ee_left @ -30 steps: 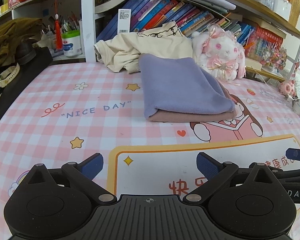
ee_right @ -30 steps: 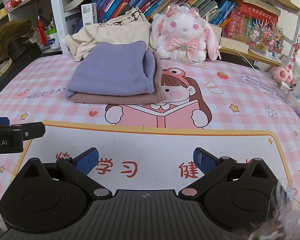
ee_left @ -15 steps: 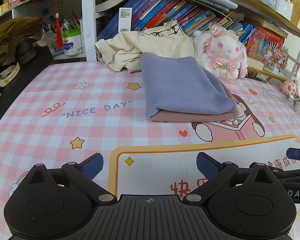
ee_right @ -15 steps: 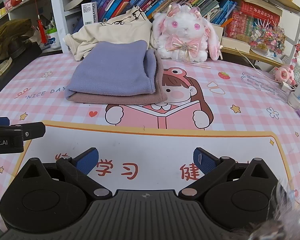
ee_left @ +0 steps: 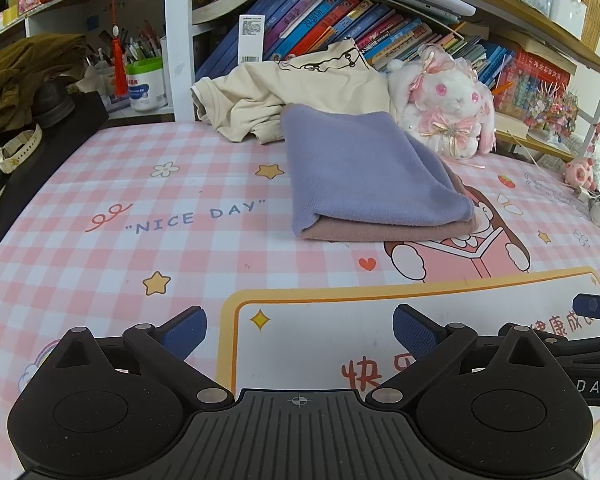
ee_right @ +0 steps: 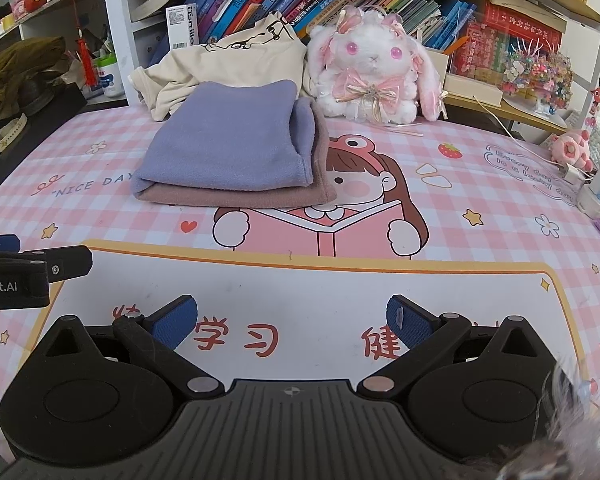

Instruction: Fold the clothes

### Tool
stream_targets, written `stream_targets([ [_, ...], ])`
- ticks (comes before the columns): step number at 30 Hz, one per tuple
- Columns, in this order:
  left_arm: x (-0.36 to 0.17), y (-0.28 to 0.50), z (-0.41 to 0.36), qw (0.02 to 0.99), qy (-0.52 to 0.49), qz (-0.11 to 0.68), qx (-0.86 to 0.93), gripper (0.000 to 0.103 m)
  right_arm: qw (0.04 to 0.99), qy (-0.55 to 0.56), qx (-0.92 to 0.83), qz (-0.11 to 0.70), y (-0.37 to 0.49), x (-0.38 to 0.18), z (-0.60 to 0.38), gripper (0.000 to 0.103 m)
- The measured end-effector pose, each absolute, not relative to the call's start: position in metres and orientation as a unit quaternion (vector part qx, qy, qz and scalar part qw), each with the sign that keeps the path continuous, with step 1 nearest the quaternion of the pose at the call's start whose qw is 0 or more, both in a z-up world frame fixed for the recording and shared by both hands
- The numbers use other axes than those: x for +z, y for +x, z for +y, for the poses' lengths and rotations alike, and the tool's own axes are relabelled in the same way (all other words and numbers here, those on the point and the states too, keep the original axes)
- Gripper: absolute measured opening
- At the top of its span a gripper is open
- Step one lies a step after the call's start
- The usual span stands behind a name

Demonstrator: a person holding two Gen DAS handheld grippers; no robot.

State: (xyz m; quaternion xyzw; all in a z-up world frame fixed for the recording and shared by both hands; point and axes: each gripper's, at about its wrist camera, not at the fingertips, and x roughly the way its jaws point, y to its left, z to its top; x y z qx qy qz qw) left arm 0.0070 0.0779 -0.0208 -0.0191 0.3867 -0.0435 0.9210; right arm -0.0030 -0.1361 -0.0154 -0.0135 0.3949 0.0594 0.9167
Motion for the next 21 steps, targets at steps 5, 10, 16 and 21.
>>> stream_targets([
  [5,-0.0206,0.0061,0.0774,0.921,-0.019,0.387,-0.043,0.101,0.917,-0.014,0.060,0.395,-0.0035,-0.0149,-0.1361,0.102],
  [10,-0.0214,0.0065,0.0773,0.919,-0.017,0.391,-0.040,0.103,0.916,-0.014,0.061,0.395,-0.0043,-0.0146,-0.1361,0.102],
  [16,-0.0217,0.0058,0.0791,0.919,-0.024,0.391,-0.042,0.103,0.916,-0.014,0.061,0.397,-0.0043,-0.0149,-0.1358,0.102],
  [21,-0.0213,0.0061,0.0797,0.920,-0.024,0.389,-0.040,0.103,0.915,-0.015,0.062,0.399,-0.0040,-0.0159,-0.1350,0.102],
])
